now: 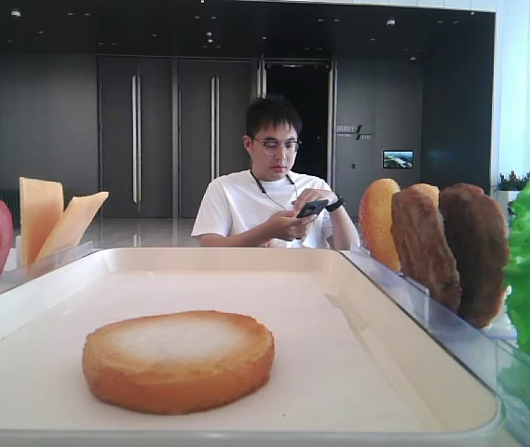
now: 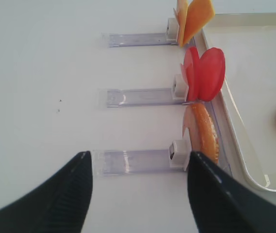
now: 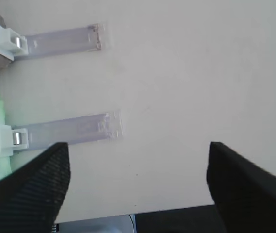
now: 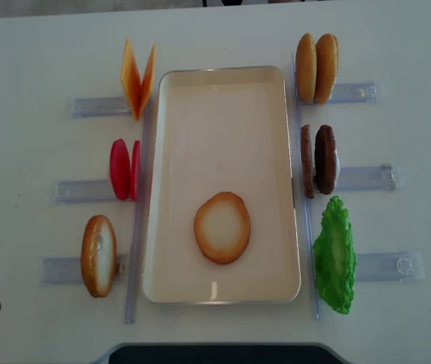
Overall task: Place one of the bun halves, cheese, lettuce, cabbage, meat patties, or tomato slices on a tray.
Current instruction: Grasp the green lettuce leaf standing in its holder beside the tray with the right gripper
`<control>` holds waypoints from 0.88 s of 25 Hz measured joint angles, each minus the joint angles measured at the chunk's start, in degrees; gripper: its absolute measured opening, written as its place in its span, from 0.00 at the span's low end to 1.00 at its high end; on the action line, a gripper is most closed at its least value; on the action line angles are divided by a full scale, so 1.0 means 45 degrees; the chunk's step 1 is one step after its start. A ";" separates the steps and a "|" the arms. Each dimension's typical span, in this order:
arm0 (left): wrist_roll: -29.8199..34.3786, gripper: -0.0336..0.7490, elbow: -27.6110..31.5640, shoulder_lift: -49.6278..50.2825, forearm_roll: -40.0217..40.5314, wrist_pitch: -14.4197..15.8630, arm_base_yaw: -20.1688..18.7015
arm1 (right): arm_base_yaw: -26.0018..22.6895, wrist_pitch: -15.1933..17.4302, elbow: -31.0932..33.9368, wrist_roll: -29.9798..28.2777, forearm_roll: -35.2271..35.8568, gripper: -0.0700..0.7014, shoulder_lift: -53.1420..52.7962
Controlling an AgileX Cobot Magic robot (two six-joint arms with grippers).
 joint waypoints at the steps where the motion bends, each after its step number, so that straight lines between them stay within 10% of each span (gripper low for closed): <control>1: 0.0000 0.64 0.0000 0.0000 0.0000 0.0000 0.0000 | 0.0000 0.0000 -0.0128 0.0067 0.0014 0.84 0.0442; 22: 0.0000 0.64 0.0000 0.0000 0.0000 0.0000 0.0000 | 0.0075 0.0039 -0.0397 0.0833 0.1286 0.84 0.2248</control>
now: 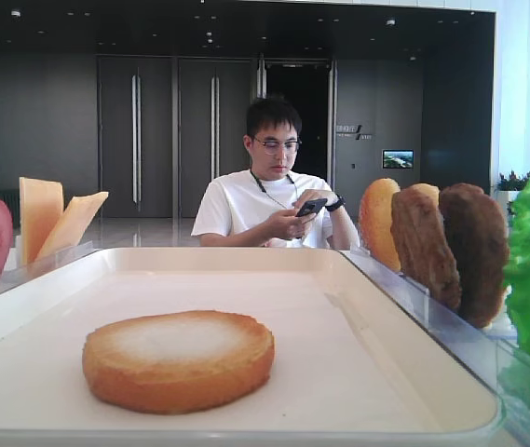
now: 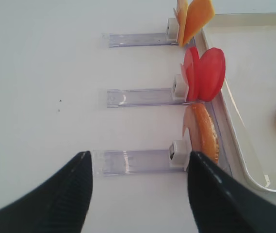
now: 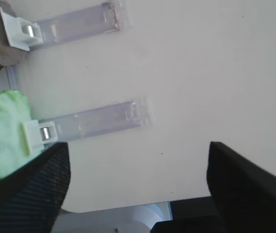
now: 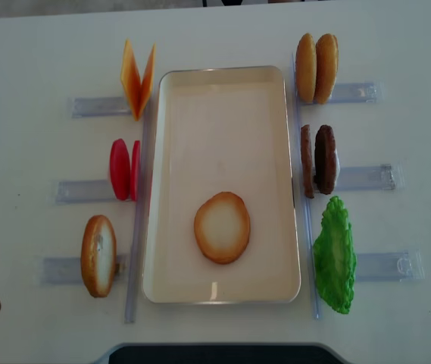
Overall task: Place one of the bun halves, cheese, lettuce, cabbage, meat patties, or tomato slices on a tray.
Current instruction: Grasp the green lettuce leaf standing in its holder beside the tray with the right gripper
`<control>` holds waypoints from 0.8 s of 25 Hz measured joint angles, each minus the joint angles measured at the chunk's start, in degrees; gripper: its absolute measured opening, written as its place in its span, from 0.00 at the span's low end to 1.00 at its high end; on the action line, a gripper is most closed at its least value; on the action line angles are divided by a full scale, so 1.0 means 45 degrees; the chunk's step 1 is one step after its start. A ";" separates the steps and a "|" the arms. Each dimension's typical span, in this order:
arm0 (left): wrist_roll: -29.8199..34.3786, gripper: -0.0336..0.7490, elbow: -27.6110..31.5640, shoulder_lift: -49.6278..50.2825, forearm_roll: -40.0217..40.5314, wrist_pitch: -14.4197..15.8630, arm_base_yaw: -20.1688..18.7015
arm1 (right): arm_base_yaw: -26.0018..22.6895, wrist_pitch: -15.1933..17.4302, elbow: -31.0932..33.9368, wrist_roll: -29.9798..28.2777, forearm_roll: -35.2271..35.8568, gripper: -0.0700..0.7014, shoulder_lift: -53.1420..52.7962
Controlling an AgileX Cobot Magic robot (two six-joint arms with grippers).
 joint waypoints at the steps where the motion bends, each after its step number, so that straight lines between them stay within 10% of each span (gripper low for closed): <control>1: 0.0000 0.64 0.0000 0.0000 0.0000 0.0000 0.0000 | 0.0118 0.0000 0.0000 0.0000 0.0089 0.84 0.0000; 20: 0.0000 0.64 0.0000 0.0000 0.0000 0.0000 0.0000 | 0.9310 -0.0233 -0.0011 0.6501 -0.2377 0.84 0.1533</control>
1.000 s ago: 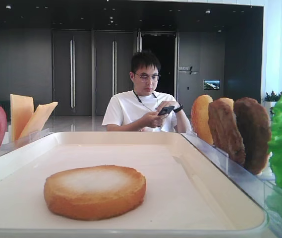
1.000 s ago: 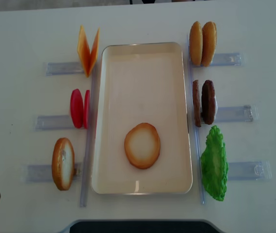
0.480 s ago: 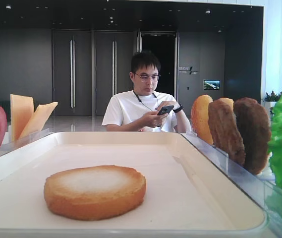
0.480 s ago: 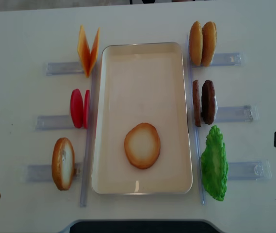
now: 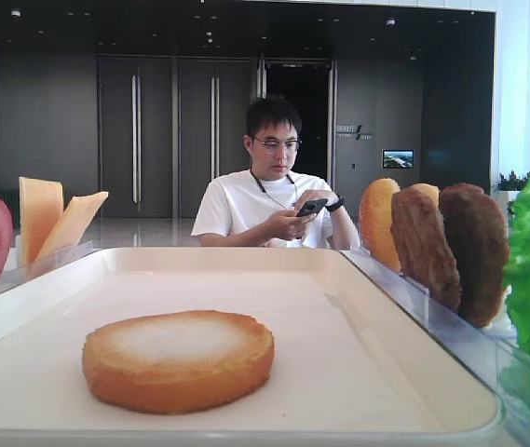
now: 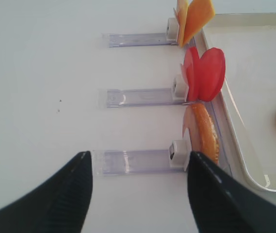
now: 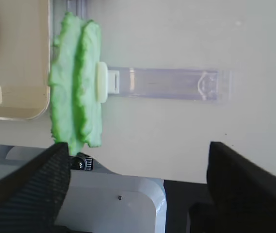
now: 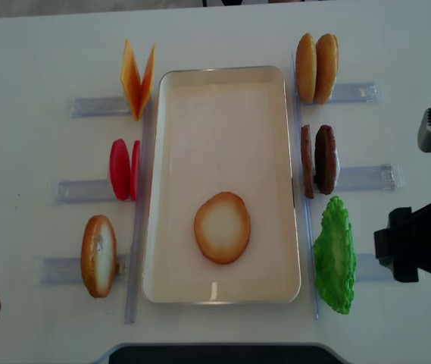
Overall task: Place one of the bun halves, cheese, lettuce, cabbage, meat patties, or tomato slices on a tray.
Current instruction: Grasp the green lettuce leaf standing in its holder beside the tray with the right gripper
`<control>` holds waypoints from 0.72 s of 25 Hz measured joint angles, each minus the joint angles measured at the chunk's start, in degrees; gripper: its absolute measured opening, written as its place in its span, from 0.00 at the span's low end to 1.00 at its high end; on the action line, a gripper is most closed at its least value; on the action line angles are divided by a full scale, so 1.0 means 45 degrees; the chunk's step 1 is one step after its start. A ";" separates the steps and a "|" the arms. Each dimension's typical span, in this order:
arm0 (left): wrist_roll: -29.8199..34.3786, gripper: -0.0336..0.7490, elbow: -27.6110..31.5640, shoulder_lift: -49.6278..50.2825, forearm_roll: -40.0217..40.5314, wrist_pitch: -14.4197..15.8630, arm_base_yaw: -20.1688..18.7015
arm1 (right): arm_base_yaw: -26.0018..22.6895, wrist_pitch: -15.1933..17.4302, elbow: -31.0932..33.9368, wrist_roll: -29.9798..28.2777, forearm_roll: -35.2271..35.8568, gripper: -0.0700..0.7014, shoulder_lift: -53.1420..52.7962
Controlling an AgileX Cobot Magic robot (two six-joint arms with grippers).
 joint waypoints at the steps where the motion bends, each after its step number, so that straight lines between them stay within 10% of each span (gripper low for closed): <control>1: 0.0000 0.64 0.0000 0.0000 0.0000 0.0000 0.0000 | 0.0245 -0.0216 0.0000 0.0131 -0.0080 0.84 0.0258; 18: 0.0000 0.64 0.0000 0.0000 0.0000 0.0000 0.0000 | 0.0684 -0.1400 -0.1371 -0.0827 -0.0014 0.84 0.3969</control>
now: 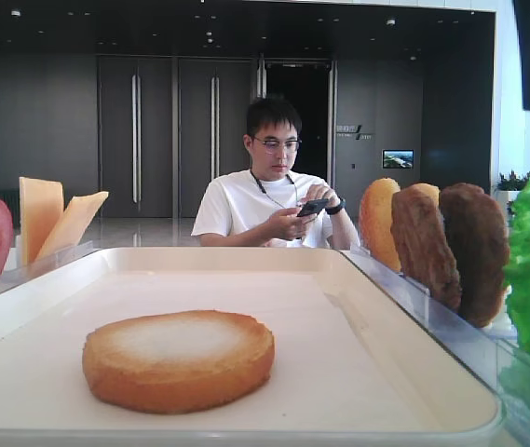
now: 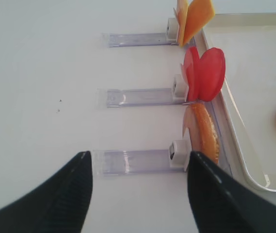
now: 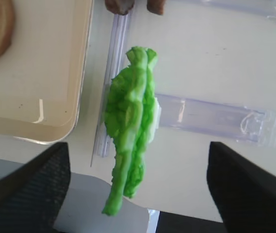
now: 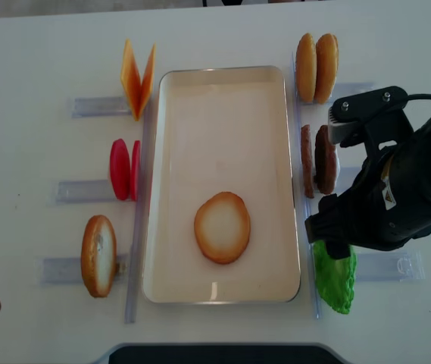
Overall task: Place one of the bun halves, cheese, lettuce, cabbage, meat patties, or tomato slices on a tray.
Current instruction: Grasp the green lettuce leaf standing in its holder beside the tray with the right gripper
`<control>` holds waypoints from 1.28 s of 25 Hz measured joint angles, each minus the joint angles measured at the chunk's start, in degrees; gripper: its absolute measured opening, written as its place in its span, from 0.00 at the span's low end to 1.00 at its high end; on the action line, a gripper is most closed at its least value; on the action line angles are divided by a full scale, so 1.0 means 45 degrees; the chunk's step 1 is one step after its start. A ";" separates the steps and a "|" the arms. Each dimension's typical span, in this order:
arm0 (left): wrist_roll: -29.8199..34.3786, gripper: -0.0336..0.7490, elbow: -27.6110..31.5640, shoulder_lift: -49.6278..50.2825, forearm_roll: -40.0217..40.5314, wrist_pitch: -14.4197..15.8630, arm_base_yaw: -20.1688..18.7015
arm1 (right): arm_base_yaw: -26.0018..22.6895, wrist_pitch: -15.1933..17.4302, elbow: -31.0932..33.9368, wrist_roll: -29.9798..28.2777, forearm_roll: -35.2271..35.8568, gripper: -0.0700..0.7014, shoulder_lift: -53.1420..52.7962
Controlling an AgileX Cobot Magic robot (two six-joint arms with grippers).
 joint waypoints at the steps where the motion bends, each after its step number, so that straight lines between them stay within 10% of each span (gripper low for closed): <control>1: 0.0000 0.64 0.0000 0.0000 0.0000 0.0000 0.0000 | 0.0000 -0.0091 0.0000 -0.0068 0.0025 0.84 0.0087; 32: 0.0000 0.64 0.0000 0.0000 0.0000 0.0000 0.0000 | 0.0000 -0.0604 -0.0065 -0.1182 0.0760 0.73 0.0656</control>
